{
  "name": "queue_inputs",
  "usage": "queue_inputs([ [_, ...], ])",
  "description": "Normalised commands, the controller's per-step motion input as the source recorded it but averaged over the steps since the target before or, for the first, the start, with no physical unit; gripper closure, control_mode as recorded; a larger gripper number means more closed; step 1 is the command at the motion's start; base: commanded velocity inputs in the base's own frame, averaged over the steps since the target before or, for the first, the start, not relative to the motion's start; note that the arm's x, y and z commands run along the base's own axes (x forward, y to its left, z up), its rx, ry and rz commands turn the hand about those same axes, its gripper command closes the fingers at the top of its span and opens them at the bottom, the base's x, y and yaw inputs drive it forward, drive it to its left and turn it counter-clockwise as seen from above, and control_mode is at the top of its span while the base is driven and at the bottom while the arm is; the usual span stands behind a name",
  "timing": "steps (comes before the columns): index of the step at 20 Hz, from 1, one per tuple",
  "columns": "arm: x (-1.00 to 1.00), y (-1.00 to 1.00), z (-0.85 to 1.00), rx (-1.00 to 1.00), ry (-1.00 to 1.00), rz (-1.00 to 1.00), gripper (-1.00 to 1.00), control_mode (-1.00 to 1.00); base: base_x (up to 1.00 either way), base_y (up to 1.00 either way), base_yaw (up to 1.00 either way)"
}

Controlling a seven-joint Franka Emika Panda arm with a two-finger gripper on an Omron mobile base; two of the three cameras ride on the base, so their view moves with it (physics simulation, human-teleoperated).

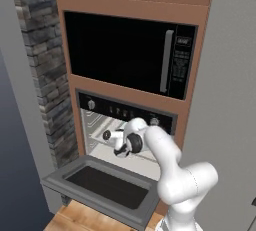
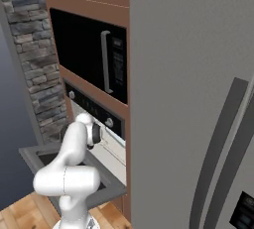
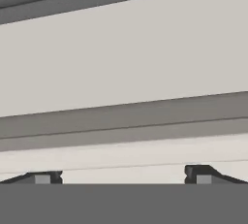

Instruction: Take the baked cake out of the oven and place it on the plate for cooling. Then close the oven door.

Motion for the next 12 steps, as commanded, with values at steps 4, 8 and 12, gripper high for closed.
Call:
queue_inputs([
  [4, 0.04, -0.20, -1.00, 0.26, 0.11, 0.03, -1.00, -1.00, 0.00, 0.00, 0.00],
  [8, -0.75, 0.12, -0.92, 0.32, 0.27, 0.15, -1.00, -1.00, 0.00, 0.00, 0.00],
  [12, -1.00, 0.66, -0.93, 0.22, 0.31, 0.24, -1.00, -1.00, 0.00, 0.00, 0.00],
])
